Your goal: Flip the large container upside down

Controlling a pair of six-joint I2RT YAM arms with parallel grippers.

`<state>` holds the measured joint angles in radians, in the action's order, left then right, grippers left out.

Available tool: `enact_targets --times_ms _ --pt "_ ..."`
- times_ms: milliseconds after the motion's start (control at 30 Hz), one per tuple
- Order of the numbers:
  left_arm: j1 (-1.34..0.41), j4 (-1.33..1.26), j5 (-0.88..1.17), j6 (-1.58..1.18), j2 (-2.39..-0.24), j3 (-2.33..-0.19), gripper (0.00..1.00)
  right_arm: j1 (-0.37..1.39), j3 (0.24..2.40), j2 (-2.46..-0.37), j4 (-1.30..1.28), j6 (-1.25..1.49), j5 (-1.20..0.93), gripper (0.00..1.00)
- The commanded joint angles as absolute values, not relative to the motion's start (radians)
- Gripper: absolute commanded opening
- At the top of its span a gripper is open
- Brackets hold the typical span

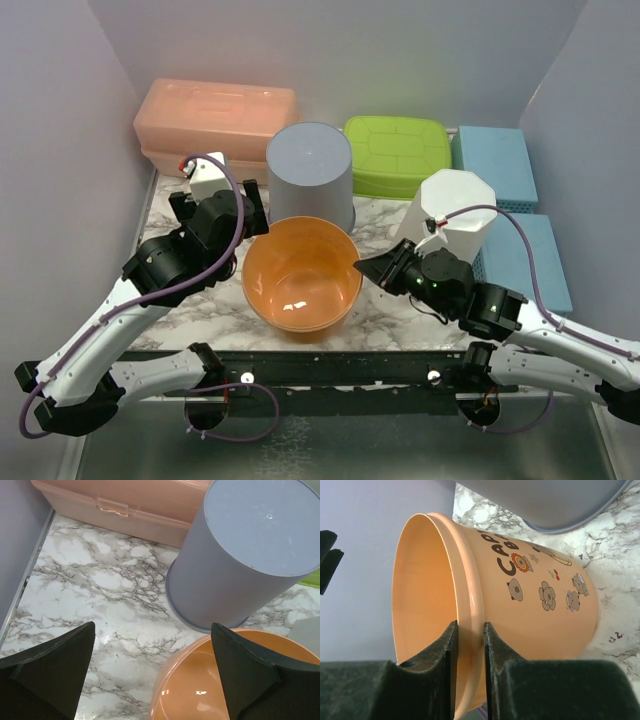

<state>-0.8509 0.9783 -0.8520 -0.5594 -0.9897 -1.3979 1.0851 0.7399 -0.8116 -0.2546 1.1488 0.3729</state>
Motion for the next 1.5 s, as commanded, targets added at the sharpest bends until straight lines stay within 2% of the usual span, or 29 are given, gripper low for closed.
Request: enact_targets --times_ms 0,67,267,467,867,1033,1200,1467 --pt "-0.845 0.997 -0.879 -0.568 -0.974 -1.393 0.99 1.088 0.820 -0.809 -0.288 1.085 0.401 0.07" --pt "-0.846 1.000 -0.877 -0.565 -0.978 -1.393 0.99 1.088 0.852 -0.823 -0.283 0.991 0.384 0.03" --pt "-0.818 1.051 -0.926 -0.553 -1.019 -1.378 0.99 1.088 1.037 -0.960 -0.445 0.852 0.345 0.01" --pt "-0.665 1.017 -0.823 -0.471 -1.029 -1.347 0.99 1.100 1.157 -1.041 -0.559 0.812 0.365 0.01" --pt "-0.329 0.902 -0.547 -0.320 -1.043 -1.289 0.99 1.262 1.434 -1.211 -0.892 0.893 0.618 0.01" --pt "-0.258 0.878 -0.488 -0.286 -1.034 -1.273 0.99 1.354 1.562 -1.327 -1.042 0.958 0.750 0.01" --pt "-0.213 0.872 -0.449 -0.261 -1.032 -1.260 0.99 1.380 1.633 -1.409 -1.082 0.970 0.821 0.01" --pt "-0.104 0.881 -0.394 -0.215 -1.042 -1.271 0.99 1.424 1.879 -1.576 -1.267 0.973 0.982 0.01"
